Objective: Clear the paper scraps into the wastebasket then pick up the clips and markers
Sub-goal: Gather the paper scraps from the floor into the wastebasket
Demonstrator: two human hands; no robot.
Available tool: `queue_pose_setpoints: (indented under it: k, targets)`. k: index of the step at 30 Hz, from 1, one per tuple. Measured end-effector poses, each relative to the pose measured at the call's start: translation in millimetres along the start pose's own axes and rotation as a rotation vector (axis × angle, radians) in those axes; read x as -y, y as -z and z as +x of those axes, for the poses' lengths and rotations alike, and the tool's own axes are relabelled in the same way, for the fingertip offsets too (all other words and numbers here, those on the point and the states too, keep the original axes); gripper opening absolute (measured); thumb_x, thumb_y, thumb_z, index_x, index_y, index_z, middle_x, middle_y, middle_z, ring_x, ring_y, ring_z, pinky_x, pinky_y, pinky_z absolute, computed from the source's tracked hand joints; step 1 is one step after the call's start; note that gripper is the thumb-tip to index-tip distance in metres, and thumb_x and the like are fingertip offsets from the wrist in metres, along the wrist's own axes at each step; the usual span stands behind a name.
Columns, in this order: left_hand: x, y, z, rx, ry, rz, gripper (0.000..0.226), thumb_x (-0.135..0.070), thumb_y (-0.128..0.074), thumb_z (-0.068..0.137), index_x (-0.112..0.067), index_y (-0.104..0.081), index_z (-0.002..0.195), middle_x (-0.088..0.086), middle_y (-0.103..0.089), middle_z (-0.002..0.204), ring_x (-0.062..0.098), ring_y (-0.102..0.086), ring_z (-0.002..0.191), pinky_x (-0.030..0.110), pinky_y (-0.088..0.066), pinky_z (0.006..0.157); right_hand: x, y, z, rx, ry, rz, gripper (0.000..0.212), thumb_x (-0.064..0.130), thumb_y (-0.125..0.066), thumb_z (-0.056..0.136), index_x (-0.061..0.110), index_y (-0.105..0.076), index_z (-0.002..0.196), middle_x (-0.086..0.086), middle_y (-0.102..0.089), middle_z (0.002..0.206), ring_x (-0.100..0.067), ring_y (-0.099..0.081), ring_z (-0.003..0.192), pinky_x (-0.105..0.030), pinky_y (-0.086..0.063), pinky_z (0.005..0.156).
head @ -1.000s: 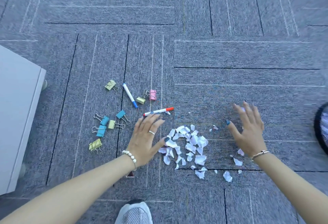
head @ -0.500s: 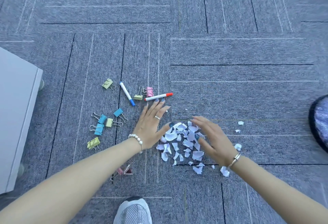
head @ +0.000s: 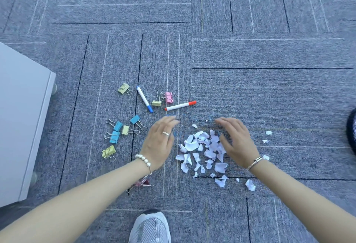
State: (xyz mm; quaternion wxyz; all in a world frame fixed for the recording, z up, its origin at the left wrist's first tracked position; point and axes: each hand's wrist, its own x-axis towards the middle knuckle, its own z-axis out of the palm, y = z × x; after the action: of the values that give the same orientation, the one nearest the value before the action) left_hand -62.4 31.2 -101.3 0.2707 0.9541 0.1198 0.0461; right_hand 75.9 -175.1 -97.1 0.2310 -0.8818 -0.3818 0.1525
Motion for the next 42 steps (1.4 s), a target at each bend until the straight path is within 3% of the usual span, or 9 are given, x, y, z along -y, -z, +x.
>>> queue_pose_setpoints:
  k: [4,11,18,22,27,32,35,38,42]
  targets:
    - [8,0,-7,-0.059,0.134,0.103,0.037,-0.005,-0.047,0.083,-0.004,-0.052,0.12,0.013,-0.057,0.112,0.022,-0.042,0.107,0.038,-0.037,0.095,4,-1,20,-0.101,0.028,-0.096,0.032,0.025,-0.055,0.083,0.012,-0.06,0.111,-0.007,-0.063,0.092,-0.025,-0.051,0.088,-0.035,-0.045,0.08]
    - [14,7,12,-0.033,0.104,0.02,0.018,0.0,-0.065,0.077,0.0,-0.066,0.095,0.008,-0.057,0.077,0.017,-0.05,0.071,0.027,-0.049,0.063,9,-9,33,-0.182,0.114,-0.081,0.009,0.013,-0.07,0.075,0.01,-0.07,0.083,-0.005,-0.065,0.077,-0.026,-0.053,0.072,-0.03,-0.045,0.063]
    - [-16,-3,10,0.023,-0.026,-0.133,0.018,-0.01,-0.055,0.08,-0.004,-0.066,0.093,0.008,-0.062,0.082,0.011,-0.053,0.072,0.012,-0.042,0.063,10,-6,25,-0.115,0.126,-0.045,0.01,0.018,-0.06,0.08,0.01,-0.065,0.083,-0.003,-0.064,0.08,-0.021,-0.051,0.077,-0.03,-0.046,0.07]
    - [-40,-13,0,0.135,-0.232,-0.186,0.023,-0.009,-0.052,0.083,-0.002,-0.063,0.102,0.011,-0.064,0.091,0.019,-0.058,0.083,0.026,-0.05,0.077,-2,2,-5,-0.029,0.154,-0.044,0.028,0.031,-0.046,0.083,0.014,-0.068,0.09,0.001,-0.066,0.084,-0.018,-0.052,0.082,-0.03,-0.044,0.082]
    - [-35,-18,-5,0.237,-0.28,0.04,0.065,-0.058,-0.042,0.082,-0.023,-0.028,0.135,0.003,-0.02,0.143,0.02,-0.016,0.132,0.043,-0.01,0.111,-5,8,-28,-0.024,0.045,0.093,0.038,0.024,-0.037,0.082,0.011,-0.061,0.109,-0.003,-0.063,0.105,-0.014,-0.048,0.102,-0.031,-0.041,0.091]
    - [-39,-38,5,0.471,-0.305,0.258,0.098,-0.083,-0.031,0.064,-0.038,0.015,0.137,0.002,0.023,0.147,0.026,0.022,0.134,0.047,0.017,0.107,-9,14,-40,-0.05,-0.045,0.139,0.044,0.024,-0.033,0.081,0.01,-0.057,0.115,-0.004,-0.06,0.113,-0.012,-0.043,0.109,-0.034,-0.037,0.095]
    - [-38,-50,10,0.423,-0.385,0.34,0.084,-0.075,-0.028,0.074,-0.03,-0.008,0.141,0.005,-0.002,0.146,0.03,0.002,0.135,0.047,0.007,0.109,-10,16,-46,-0.051,-0.025,0.08,0.042,0.032,-0.039,0.083,0.014,-0.055,0.118,-0.003,-0.06,0.114,-0.011,-0.042,0.111,-0.037,-0.039,0.096]
    - [-34,-56,12,0.219,-0.511,0.189,0.047,-0.042,-0.048,0.08,-0.016,-0.041,0.118,0.007,-0.032,0.119,0.026,-0.032,0.113,0.039,-0.018,0.101,-14,8,-57,0.029,-0.013,0.008,0.055,0.052,-0.046,0.081,0.023,-0.044,0.128,0.001,-0.049,0.13,-0.013,-0.034,0.123,-0.038,-0.029,0.105]
    - [-32,-52,31,0.144,-0.578,0.119,0.018,-0.016,-0.055,0.079,-0.012,-0.046,0.094,0.005,-0.043,0.095,0.019,-0.04,0.085,0.032,-0.037,0.08,-9,-7,-64,0.145,-0.009,-0.08,0.085,0.071,-0.047,0.069,0.031,-0.021,0.139,0.003,-0.019,0.148,-0.016,-0.008,0.137,-0.035,-0.008,0.109]
